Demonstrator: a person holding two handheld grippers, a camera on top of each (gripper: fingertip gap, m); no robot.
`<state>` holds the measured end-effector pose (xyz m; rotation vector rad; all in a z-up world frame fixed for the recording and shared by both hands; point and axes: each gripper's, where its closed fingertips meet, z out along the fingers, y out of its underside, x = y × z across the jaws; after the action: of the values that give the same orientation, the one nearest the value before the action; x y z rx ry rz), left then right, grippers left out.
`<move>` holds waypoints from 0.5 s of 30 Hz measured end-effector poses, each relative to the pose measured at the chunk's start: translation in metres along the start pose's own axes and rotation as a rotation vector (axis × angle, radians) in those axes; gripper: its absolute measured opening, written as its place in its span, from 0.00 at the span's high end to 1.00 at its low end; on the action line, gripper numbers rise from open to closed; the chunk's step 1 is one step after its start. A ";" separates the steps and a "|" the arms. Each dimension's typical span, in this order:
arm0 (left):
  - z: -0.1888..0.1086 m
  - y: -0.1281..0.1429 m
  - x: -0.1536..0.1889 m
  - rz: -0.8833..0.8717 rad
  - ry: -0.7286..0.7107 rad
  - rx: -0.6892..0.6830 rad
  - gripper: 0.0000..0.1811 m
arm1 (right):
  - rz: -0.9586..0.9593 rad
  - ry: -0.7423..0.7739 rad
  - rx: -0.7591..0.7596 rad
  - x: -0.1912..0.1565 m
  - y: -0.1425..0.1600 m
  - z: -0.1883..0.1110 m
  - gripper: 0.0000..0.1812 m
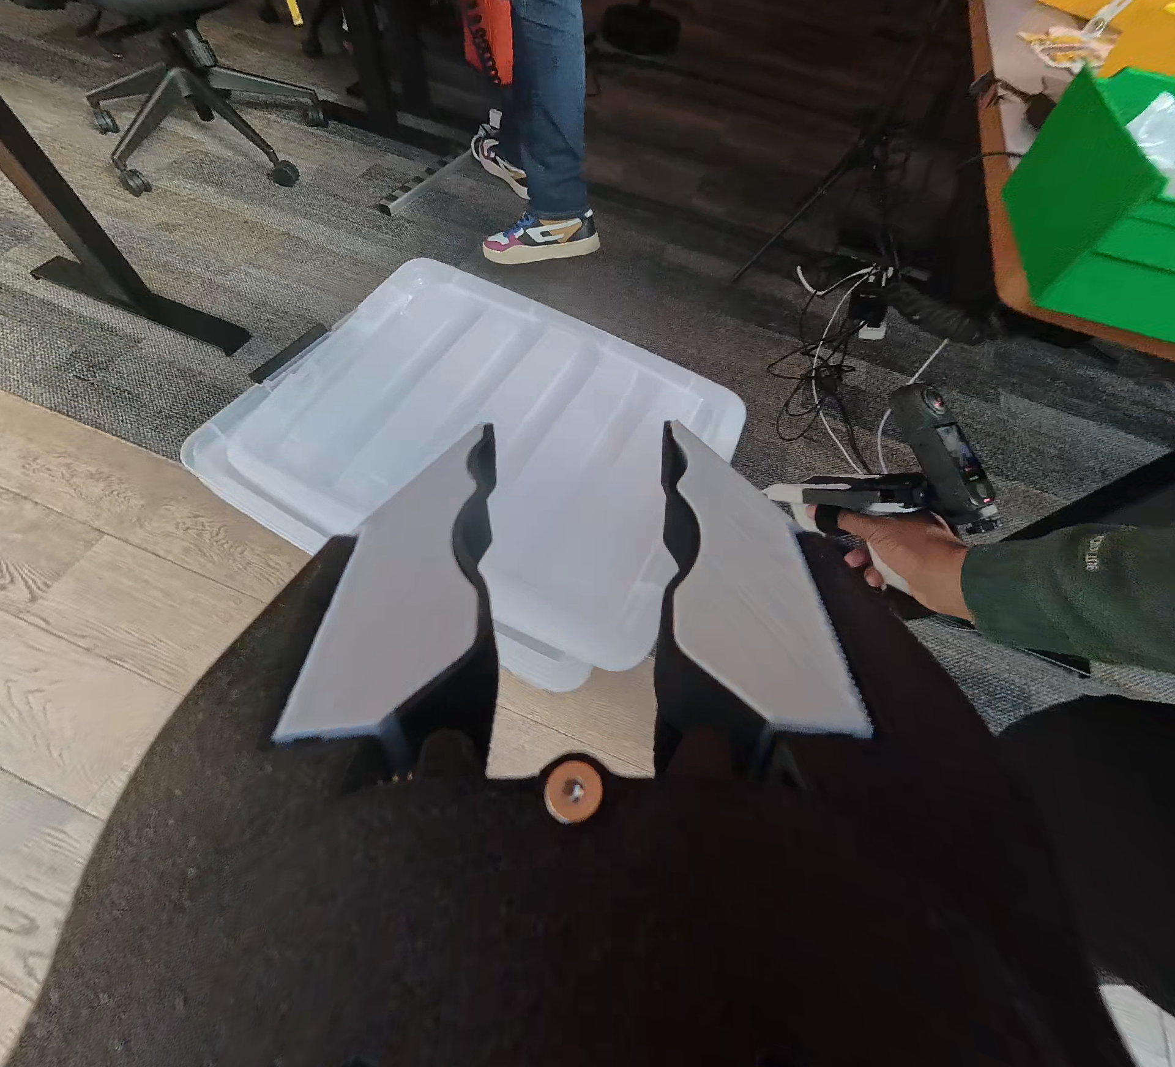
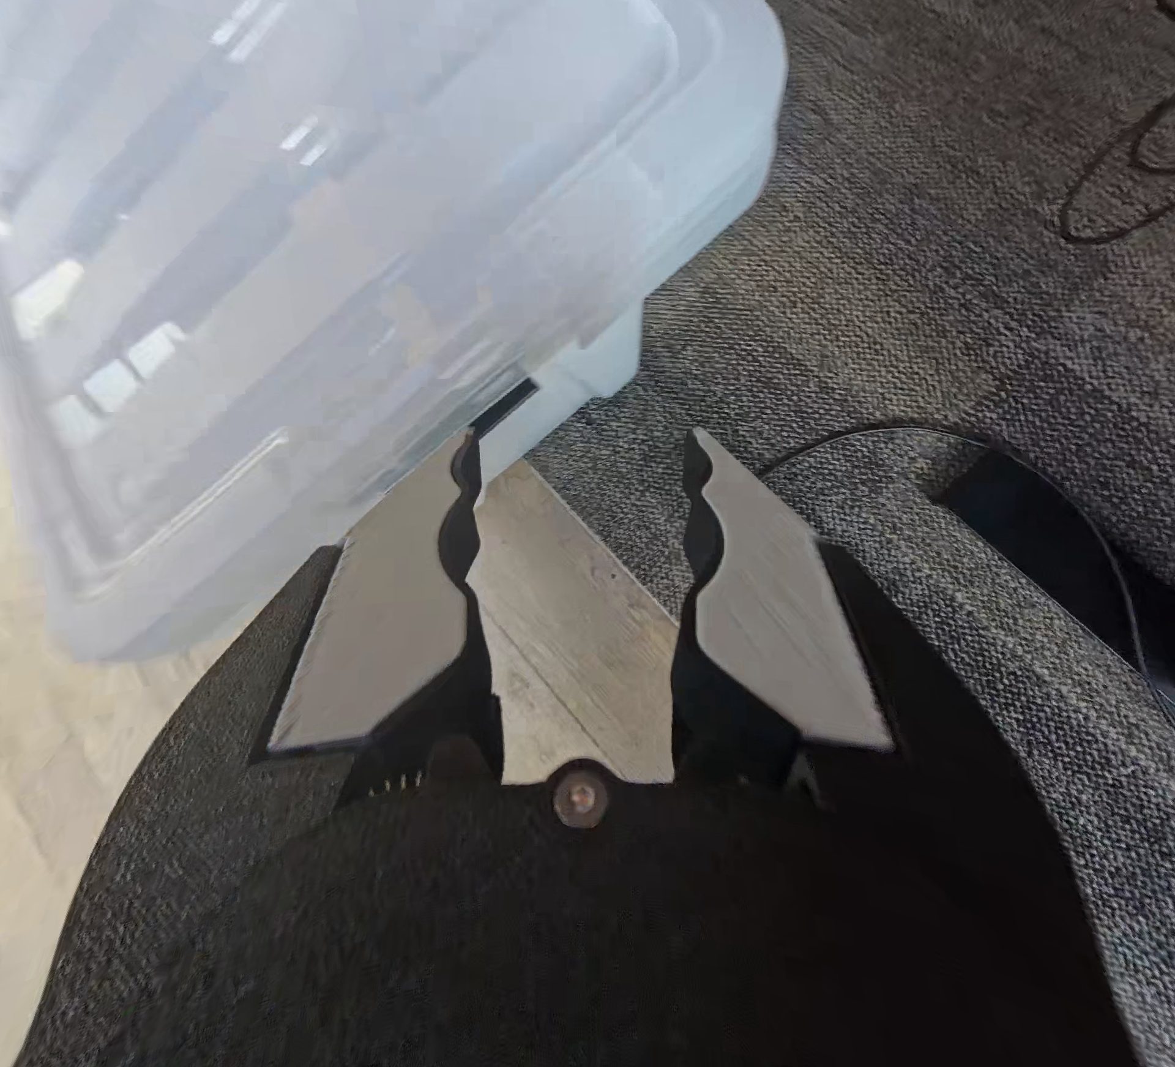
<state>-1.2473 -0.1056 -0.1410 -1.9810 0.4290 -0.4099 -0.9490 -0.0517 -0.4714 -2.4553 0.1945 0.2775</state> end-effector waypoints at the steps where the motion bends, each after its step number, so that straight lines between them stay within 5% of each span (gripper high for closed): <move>1: 0.019 0.007 -0.019 0.014 0.009 -0.007 0.72 | 0.046 0.052 0.003 0.026 0.000 0.028 0.65; 9: 0.182 0.095 -0.120 0.010 0.004 -0.024 0.71 | 0.205 0.296 0.063 0.239 0.004 0.216 0.74; 15: 0.329 0.115 -0.094 0.040 0.127 0.081 0.71 | 0.204 0.348 0.085 0.397 0.010 0.298 0.80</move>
<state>-1.1918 0.1479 -0.3922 -1.8716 0.5235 -0.5219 -0.6117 0.0995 -0.8035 -2.3852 0.5960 -0.0739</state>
